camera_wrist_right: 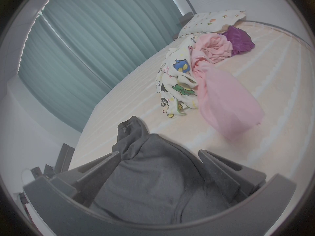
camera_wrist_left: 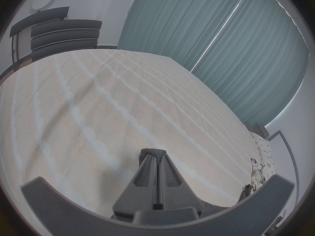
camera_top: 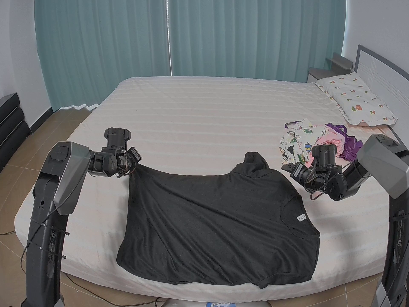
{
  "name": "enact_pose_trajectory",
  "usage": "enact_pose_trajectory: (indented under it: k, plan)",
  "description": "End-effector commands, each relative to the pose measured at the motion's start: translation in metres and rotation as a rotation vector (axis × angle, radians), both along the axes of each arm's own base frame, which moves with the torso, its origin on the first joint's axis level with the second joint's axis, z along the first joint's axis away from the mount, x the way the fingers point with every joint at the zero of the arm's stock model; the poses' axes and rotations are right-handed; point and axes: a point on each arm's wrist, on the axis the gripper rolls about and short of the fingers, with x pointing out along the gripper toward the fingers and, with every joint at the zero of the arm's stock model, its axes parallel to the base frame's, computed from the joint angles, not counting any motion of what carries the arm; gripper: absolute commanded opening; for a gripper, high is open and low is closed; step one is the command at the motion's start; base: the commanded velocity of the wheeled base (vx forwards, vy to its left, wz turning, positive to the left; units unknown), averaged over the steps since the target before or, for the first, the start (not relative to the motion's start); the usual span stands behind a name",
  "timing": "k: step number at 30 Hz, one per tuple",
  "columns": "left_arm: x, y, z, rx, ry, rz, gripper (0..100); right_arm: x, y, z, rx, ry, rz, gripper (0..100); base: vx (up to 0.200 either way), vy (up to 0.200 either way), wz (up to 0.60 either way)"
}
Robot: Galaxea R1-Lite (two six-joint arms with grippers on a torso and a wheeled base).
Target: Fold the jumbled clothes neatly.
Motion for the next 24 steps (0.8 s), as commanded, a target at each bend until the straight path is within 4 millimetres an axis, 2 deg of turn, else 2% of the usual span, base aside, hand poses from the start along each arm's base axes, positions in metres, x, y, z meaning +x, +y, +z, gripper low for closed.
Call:
enact_pose_trajectory:
  k: [1, 11, 18, 19, 24]
  plan:
    - [-0.008, -0.008, 0.007, 0.001, 0.012, -0.012, 0, 0.023, 0.012, -0.030, -0.050, 0.008, 0.006, 100, 0.000, 0.000, 0.00]
    - [-0.016, -0.009, 0.007, 0.004, 0.040, -0.016, 0, 0.038, 0.014, -0.044, -0.102, -0.015, 0.035, 100, 0.000, 0.000, 0.00]
    - [-0.017, -0.009, 0.007, 0.004, 0.044, -0.016, 0, 0.046, 0.015, -0.046, -0.107, -0.039, 0.038, 100, 0.000, 0.000, 0.00]
    - [-0.017, -0.009, 0.006, 0.004, 0.046, -0.016, 0, 0.046, 0.015, -0.048, -0.107, -0.034, 0.043, 0, 0.000, 0.000, 0.00]
    - [-0.017, -0.009, 0.005, 0.004, 0.046, -0.016, 0, 0.049, 0.017, -0.060, -0.107, -0.024, 0.043, 0, 0.000, 0.000, 0.00]
